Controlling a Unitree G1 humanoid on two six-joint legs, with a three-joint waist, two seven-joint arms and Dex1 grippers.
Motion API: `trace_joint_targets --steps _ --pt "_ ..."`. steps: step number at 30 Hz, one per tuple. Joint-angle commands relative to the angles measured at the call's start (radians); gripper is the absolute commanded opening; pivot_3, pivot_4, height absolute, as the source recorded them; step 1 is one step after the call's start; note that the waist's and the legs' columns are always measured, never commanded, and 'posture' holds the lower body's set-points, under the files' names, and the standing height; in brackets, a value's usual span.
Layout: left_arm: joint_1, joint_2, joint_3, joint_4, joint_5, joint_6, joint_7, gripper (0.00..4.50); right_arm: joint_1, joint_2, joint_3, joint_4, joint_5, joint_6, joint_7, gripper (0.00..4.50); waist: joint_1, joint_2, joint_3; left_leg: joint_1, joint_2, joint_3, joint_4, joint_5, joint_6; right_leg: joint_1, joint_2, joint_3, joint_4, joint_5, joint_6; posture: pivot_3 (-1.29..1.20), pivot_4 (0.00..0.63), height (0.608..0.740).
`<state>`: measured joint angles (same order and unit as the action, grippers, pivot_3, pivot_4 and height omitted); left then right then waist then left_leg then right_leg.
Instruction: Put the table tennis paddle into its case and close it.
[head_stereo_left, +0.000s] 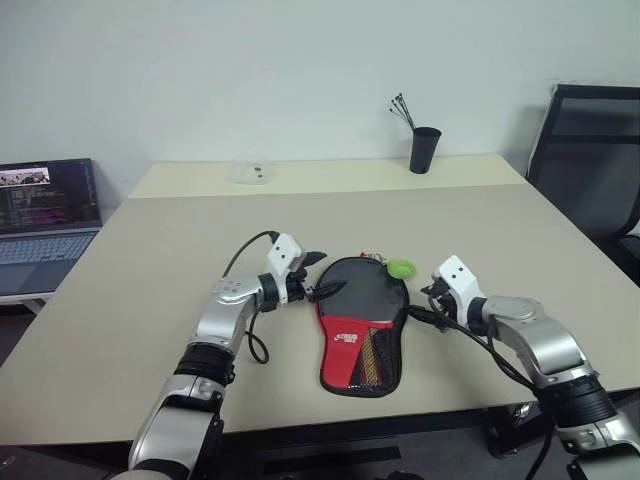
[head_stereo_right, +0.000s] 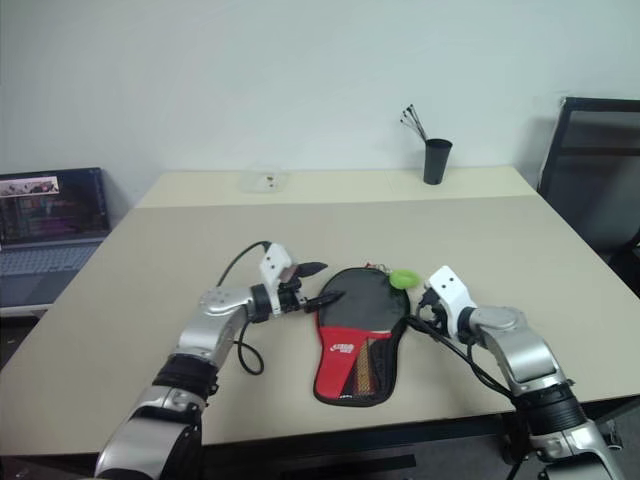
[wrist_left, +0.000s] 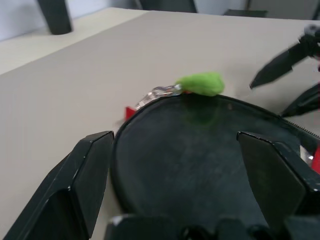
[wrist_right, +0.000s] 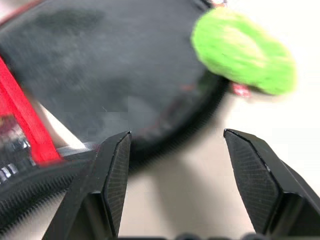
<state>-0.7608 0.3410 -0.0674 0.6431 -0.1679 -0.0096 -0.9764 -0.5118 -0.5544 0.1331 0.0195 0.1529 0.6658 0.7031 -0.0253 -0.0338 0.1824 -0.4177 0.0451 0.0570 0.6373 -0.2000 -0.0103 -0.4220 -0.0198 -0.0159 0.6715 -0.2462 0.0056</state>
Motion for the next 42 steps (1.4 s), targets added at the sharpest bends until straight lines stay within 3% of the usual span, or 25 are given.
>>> trace_joint_targets --steps 1,11,30,33,40,42 --pt "-0.062 -0.029 -0.020 0.074 0.020 -0.059 -0.039 4.32 -0.054 -0.016 -0.018 0.019 -0.009 -0.047 0.016 3.23 -0.004 0.000 0.000 0.000 0.000 0.000 0.000 0.000 0.000 0.000 0.000 0.001 0.000 0.000 0.000 0.00 0.150 0.740" --pt "-0.131 -0.082 -0.044 0.285 0.084 -0.164 -0.058 4.32 -0.172 0.098 -0.051 0.166 -0.010 -0.125 -0.049 3.23 -0.006 0.000 0.000 0.000 0.000 0.001 -0.004 0.000 0.000 -0.001 0.003 0.000 -0.001 0.000 0.000 0.00 0.150 0.740" --pt "-0.134 -0.096 -0.039 0.305 0.100 -0.189 -0.066 4.32 -0.307 0.212 0.045 0.508 -0.180 -0.383 -0.126 3.23 -0.005 0.000 0.000 0.000 0.000 0.001 -0.008 0.000 0.000 -0.001 0.002 0.001 -0.007 0.000 0.000 0.00 0.150 0.740" --pt "-0.143 -0.102 -0.044 0.315 0.109 -0.198 -0.065 4.32 -0.330 0.219 0.031 0.564 -0.198 -0.403 -0.163 2.67 -0.005 0.000 0.000 0.000 0.001 0.002 -0.008 0.000 0.000 -0.001 0.002 0.001 -0.007 0.001 0.000 0.00 0.150 0.740" --pt "-0.216 -0.148 -0.054 0.433 0.143 -0.219 -0.067 4.32 -0.345 0.221 0.014 0.590 -0.191 -0.402 -0.171 0.29 -0.004 0.000 0.000 0.000 0.000 0.002 -0.007 0.000 0.000 -0.001 0.001 0.001 -0.007 0.001 0.000 0.00 0.150 0.740" --pt "-0.226 -0.162 -0.056 0.468 0.155 -0.226 -0.061 4.32 -0.343 0.219 0.011 0.581 -0.189 -0.395 -0.170 0.03 -0.004 0.000 0.000 0.000 0.000 0.002 -0.007 0.000 0.000 -0.001 0.001 0.001 -0.007 0.001 0.001 0.00 0.150 0.740"
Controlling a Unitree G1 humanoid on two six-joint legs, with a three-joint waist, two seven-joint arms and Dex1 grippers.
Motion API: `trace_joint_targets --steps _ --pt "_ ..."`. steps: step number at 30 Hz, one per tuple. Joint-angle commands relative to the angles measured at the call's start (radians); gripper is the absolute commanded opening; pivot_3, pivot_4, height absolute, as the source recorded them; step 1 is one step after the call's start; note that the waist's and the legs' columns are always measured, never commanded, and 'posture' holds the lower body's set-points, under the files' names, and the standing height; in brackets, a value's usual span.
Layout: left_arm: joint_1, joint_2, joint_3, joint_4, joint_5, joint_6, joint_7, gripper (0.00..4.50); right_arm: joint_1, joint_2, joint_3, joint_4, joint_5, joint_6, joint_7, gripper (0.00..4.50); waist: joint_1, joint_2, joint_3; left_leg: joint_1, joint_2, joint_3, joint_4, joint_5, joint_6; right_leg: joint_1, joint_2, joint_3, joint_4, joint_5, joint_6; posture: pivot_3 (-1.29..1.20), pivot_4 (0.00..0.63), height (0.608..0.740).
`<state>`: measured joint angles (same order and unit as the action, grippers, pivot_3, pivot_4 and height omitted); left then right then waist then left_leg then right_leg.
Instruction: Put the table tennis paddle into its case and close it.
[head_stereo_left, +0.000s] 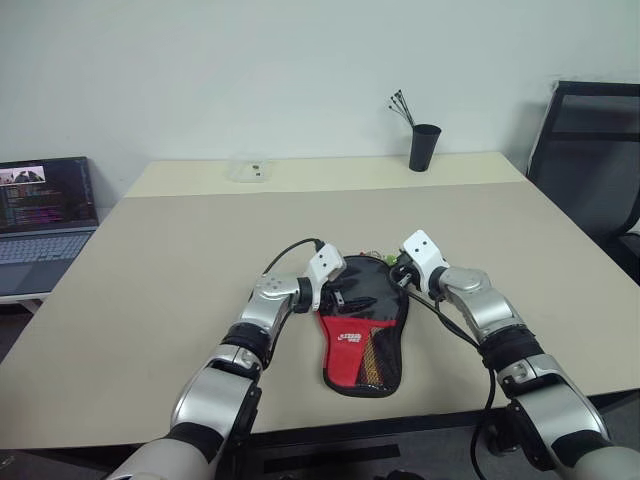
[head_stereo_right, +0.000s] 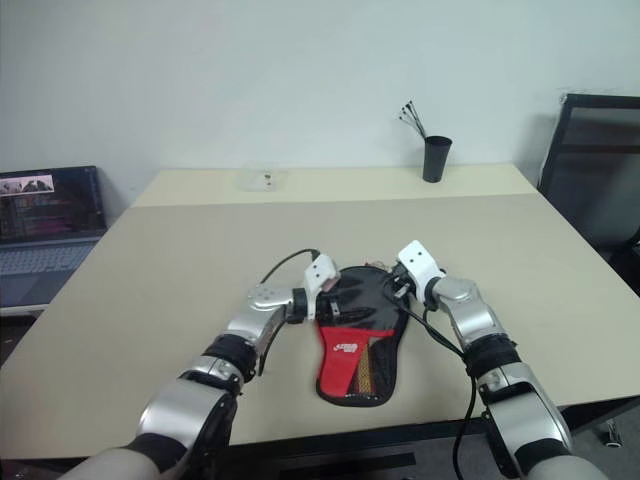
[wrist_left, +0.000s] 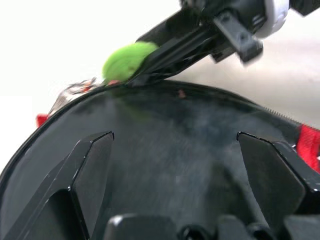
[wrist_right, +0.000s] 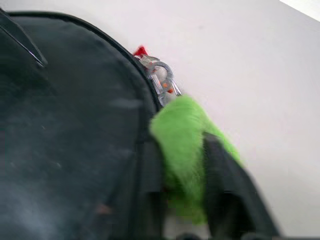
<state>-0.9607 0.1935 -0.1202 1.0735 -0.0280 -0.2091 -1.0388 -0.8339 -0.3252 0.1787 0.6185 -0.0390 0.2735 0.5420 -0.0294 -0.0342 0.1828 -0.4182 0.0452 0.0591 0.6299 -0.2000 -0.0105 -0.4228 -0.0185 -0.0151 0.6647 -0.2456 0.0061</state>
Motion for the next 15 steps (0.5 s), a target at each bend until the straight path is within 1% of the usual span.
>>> trace_joint_targets --steps 1,9,15 --pt "-0.029 -0.020 -0.004 0.051 0.021 -0.028 0.002 4.32 -0.020 -0.011 -0.038 -0.024 0.007 0.004 -0.008 0.03 0.000 0.000 0.000 0.000 0.000 0.000 0.000 0.000 0.000 0.000 0.000 0.000 0.000 0.000 0.000 0.00 0.150 0.740" --pt "-0.019 -0.038 0.003 0.094 0.037 -0.035 -0.006 4.32 0.009 -0.019 -0.074 -0.101 0.051 0.092 0.008 0.03 0.001 0.000 0.000 0.000 0.000 0.000 0.000 0.000 0.000 0.001 0.000 0.000 0.000 0.000 0.000 0.00 0.150 0.740" --pt "0.015 -0.019 0.007 0.078 0.035 -0.036 -0.035 4.32 0.026 -0.002 -0.135 -0.161 0.148 0.200 0.067 0.03 0.001 0.000 0.000 0.001 0.000 0.000 0.000 0.000 0.000 0.001 -0.001 0.000 0.000 0.000 0.000 0.00 0.150 0.740"
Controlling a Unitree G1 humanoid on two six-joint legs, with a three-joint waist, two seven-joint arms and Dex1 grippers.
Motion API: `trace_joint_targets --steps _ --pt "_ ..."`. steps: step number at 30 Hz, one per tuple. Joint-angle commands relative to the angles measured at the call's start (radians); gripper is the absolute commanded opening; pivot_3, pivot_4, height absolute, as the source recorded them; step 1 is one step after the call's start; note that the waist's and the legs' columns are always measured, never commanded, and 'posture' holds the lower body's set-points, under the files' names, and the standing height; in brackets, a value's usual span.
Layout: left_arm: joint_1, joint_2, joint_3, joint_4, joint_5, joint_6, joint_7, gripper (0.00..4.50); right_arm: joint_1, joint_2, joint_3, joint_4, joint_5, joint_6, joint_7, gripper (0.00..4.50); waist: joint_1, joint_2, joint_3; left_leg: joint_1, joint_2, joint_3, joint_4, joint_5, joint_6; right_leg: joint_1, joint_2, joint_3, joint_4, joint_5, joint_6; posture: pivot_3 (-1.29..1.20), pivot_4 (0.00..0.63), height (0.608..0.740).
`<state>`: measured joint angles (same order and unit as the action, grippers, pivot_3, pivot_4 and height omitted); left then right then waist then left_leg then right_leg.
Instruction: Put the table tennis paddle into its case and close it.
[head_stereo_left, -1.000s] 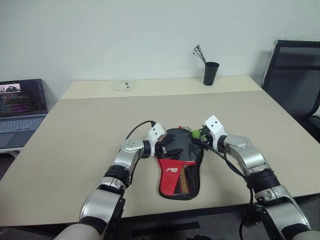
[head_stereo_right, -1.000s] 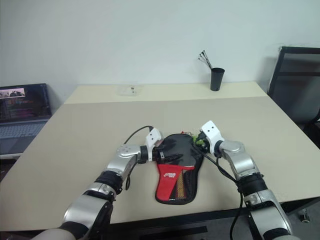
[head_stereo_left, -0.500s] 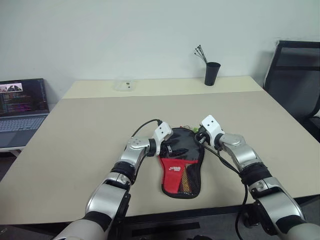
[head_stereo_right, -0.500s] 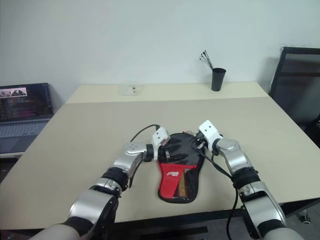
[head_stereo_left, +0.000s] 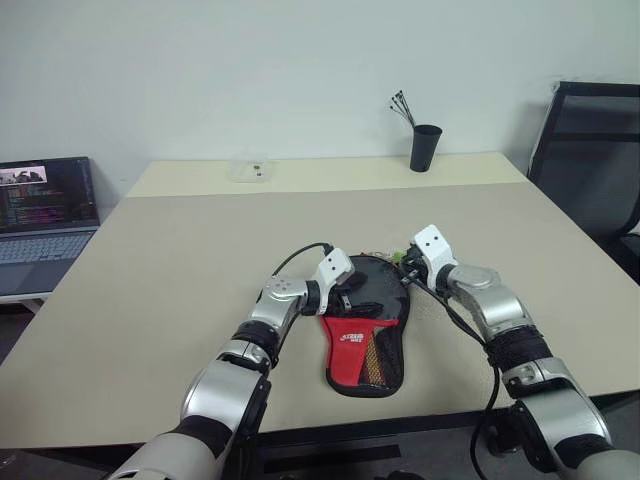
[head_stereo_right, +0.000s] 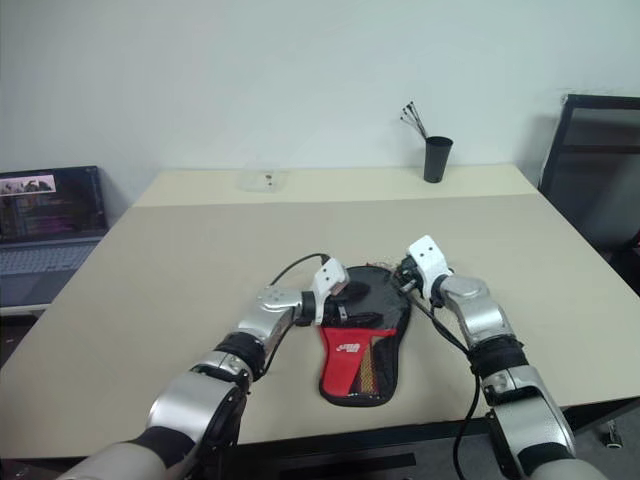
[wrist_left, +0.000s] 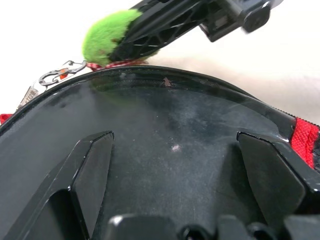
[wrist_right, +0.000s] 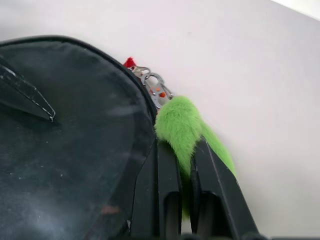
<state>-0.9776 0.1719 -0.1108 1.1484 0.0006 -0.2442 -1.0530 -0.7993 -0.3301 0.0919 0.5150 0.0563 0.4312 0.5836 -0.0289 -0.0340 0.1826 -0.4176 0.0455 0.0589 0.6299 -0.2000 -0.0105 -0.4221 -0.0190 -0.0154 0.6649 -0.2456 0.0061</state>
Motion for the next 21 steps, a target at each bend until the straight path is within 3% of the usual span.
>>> trace_joint_targets --steps 1,12,21 --pt "0.037 0.005 -0.001 0.000 0.007 -0.001 -0.024 4.32 -0.009 0.003 -0.053 -0.059 0.062 0.053 0.028 0.03 0.000 0.000 0.000 0.000 0.000 0.000 0.000 0.000 0.000 0.000 0.000 0.000 0.000 0.000 0.000 0.00 0.150 0.740" --pt "0.055 -0.010 -0.006 -0.012 0.007 0.021 -0.051 4.32 0.017 -0.067 0.020 -0.043 -0.049 -0.035 0.024 0.03 0.000 0.001 -0.001 0.001 0.000 0.000 0.000 0.000 0.000 0.000 0.000 0.000 0.000 0.000 0.000 0.00 0.150 0.740" --pt "0.068 -0.022 -0.008 -0.007 0.013 0.039 -0.061 4.32 0.190 -0.216 0.023 -0.355 -0.026 0.085 0.136 0.03 0.007 0.002 -0.002 0.001 -0.001 0.000 0.000 0.000 0.000 0.001 0.000 -0.001 -0.001 0.000 0.000 0.00 0.150 0.740"
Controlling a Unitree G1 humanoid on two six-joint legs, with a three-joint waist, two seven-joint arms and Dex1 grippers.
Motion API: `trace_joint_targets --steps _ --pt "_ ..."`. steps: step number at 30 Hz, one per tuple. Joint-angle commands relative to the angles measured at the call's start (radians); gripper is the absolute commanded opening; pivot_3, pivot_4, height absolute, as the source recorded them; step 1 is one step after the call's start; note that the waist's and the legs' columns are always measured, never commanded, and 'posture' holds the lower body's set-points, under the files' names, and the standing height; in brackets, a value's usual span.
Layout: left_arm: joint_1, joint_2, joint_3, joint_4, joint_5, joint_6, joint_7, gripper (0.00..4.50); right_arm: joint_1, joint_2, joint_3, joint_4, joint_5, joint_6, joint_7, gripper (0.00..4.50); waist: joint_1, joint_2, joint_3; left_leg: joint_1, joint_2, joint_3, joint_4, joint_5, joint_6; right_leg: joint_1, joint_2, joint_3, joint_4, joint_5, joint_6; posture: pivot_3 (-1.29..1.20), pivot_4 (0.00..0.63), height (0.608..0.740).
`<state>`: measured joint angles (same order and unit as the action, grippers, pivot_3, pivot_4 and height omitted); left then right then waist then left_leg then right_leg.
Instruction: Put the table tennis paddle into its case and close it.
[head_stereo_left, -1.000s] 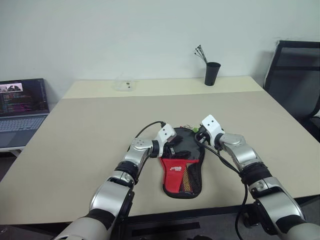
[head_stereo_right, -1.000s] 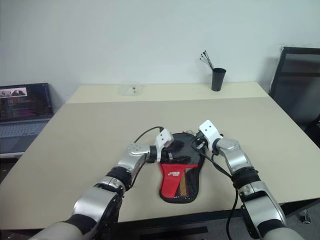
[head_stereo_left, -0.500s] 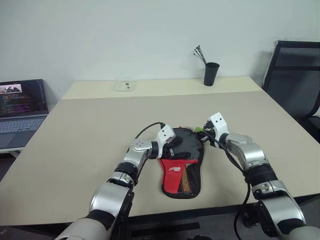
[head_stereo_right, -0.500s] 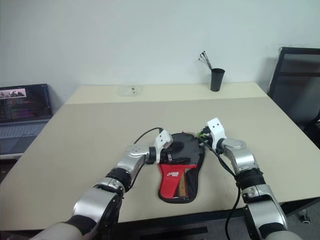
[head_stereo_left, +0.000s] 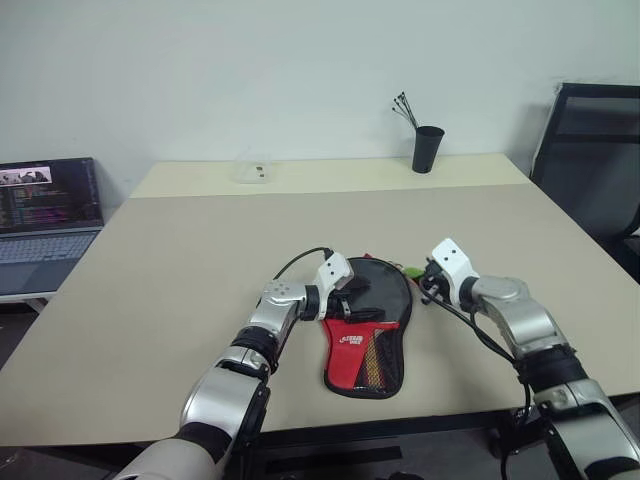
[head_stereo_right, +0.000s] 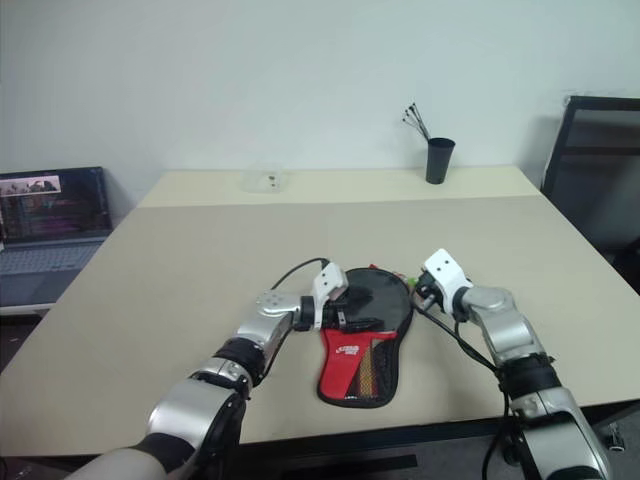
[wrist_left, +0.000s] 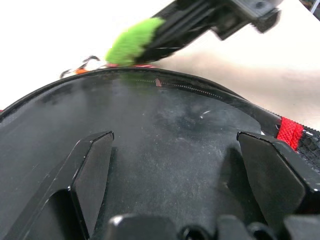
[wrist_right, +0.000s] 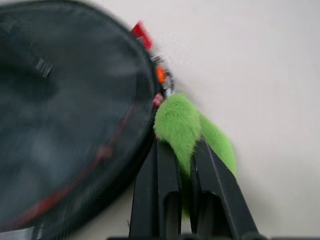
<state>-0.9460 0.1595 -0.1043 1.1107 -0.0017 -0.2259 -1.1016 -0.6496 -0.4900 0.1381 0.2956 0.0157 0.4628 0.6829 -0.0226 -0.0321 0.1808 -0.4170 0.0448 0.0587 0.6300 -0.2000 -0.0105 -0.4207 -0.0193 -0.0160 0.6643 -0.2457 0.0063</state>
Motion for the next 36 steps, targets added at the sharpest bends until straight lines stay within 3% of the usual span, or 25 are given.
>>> trace_joint_targets --steps 1,14,22,36 --pt "0.034 -0.012 -0.015 0.032 0.016 0.022 -0.012 4.32 0.063 -0.075 -0.028 -0.183 0.022 0.074 0.048 0.03 0.002 0.001 0.000 0.000 0.000 0.000 0.000 0.000 0.000 0.000 0.000 0.000 0.000 0.000 0.000 0.00 0.150 0.740" --pt "0.001 -0.044 -0.017 0.061 0.025 0.015 -0.005 4.32 0.318 -0.279 -0.020 -0.699 0.171 0.318 0.199 0.03 0.021 0.000 -0.001 0.000 -0.002 -0.001 0.000 0.000 -0.001 0.000 0.000 -0.001 -0.002 0.000 0.000 0.00 0.150 0.740" --pt "-0.010 -0.058 -0.016 0.071 0.029 0.010 -0.004 4.32 0.455 -0.331 -0.002 -0.849 0.212 0.369 0.212 0.03 0.023 0.000 -0.002 0.000 -0.003 -0.002 0.001 -0.001 -0.001 0.001 0.000 -0.002 -0.002 0.000 0.000 0.00 0.150 0.740" --pt "-0.032 -0.074 -0.013 0.086 0.041 0.003 0.005 4.32 0.637 -0.435 -0.055 -1.149 0.456 0.505 0.268 0.03 0.029 -0.003 -0.004 0.000 -0.003 -0.003 0.002 -0.001 -0.001 0.002 0.000 -0.003 -0.002 0.000 0.000 0.00 0.150 0.740"
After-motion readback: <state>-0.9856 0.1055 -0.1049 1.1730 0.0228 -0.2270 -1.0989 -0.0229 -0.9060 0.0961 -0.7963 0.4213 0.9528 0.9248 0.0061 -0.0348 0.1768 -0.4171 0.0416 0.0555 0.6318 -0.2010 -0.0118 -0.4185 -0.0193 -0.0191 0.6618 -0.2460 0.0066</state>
